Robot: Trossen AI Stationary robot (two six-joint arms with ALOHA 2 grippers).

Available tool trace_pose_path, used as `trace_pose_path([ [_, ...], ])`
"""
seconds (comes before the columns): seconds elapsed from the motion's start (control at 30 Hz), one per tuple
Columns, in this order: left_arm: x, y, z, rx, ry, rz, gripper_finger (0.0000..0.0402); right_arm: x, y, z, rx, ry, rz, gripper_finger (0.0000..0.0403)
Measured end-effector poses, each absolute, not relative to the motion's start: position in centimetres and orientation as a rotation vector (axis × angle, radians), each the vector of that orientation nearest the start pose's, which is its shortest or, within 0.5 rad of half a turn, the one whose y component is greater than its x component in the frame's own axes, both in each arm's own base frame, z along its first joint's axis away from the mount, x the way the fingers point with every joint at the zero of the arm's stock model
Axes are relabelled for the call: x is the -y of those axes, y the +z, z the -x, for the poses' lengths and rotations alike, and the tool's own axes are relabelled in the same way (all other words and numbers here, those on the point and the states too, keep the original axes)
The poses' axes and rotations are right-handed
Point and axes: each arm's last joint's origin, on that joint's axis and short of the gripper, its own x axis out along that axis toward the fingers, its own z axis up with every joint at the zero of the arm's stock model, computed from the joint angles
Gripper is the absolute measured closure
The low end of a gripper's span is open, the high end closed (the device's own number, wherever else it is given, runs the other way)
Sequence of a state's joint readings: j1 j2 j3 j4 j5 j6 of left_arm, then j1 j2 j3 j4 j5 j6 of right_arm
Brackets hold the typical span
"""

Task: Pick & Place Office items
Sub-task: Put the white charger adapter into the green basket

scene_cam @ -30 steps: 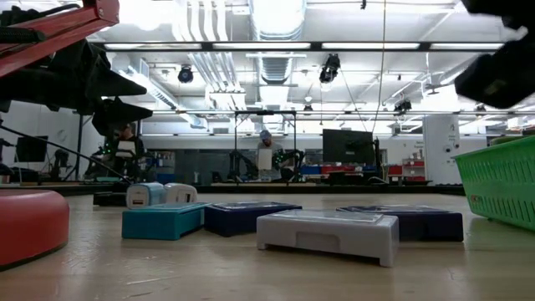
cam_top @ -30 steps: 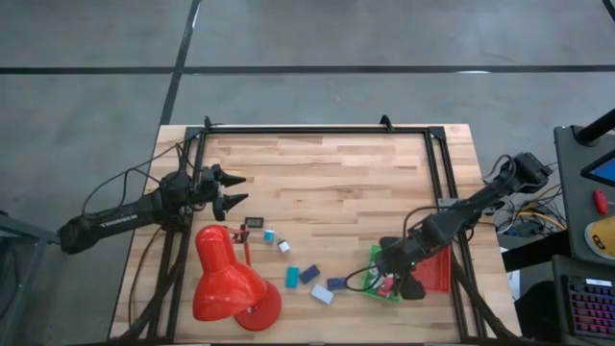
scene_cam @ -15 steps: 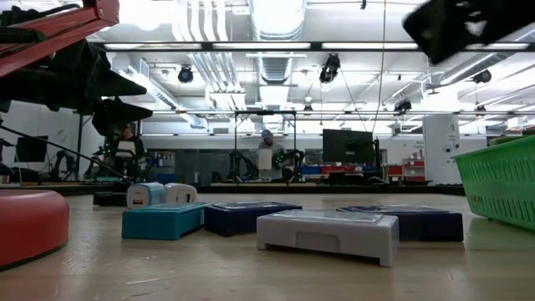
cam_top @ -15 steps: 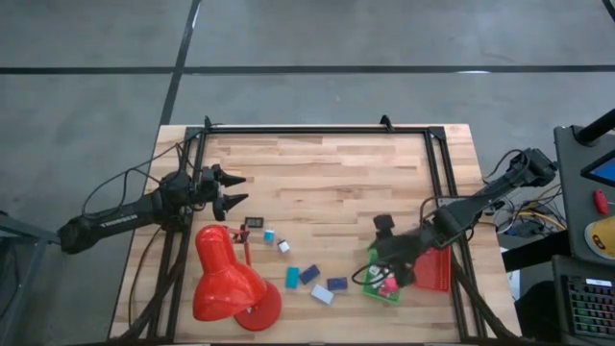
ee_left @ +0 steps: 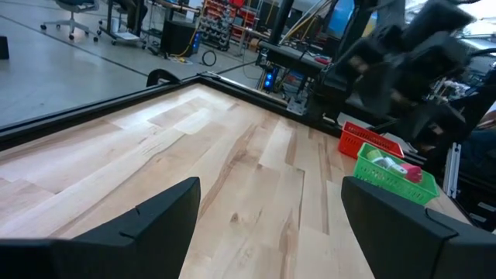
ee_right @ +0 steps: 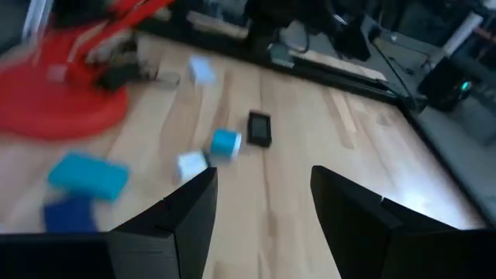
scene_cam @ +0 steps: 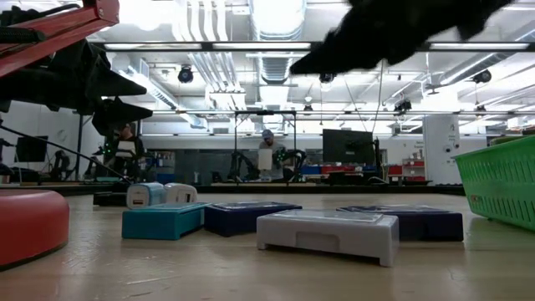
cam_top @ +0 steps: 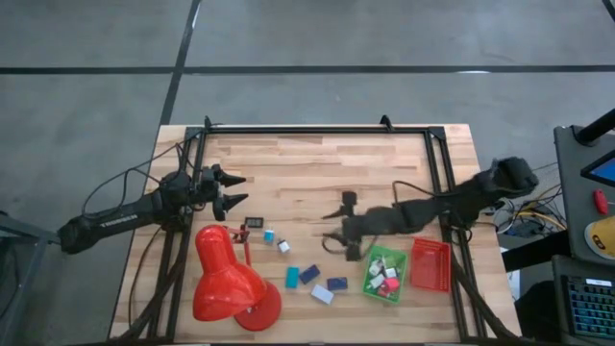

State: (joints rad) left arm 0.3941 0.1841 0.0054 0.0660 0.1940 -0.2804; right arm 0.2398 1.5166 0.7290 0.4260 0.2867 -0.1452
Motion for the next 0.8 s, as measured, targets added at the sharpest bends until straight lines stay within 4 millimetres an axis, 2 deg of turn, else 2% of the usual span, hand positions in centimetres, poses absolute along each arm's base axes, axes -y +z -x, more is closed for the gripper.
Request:
trace_pose_path([
  [0.2,-3.6,15.6,-10.2,-0.080,0.214,0.312,0.0082,-5.3,16.3,-32.7,-0.222,-0.083,-0.113,0.0197],
  [0.3,-3.6,15.6,-10.2,-0.080,0.215,0.312,0.0082,-5.5,15.2,-33.3,-0.182,-0.079,-0.162,0.0197],
  [0.5,-3.6,15.6,-10.2,-0.081,0.214,0.312,0.0082,-6.0,14.6,-34.1,-0.095,-0.052,-0.226,0.0197],
  [0.57,-3.6,15.6,-10.2,-0.081,0.214,0.312,0.0082,-6.1,14.3,-34.6,-0.118,-0.058,-0.217,0.0197],
  [0.8,-3.6,15.6,-10.2,-0.081,0.214,0.312,0.0082,-7.4,12.4,-36.6,-0.199,-0.018,0.046,0.0197],
])
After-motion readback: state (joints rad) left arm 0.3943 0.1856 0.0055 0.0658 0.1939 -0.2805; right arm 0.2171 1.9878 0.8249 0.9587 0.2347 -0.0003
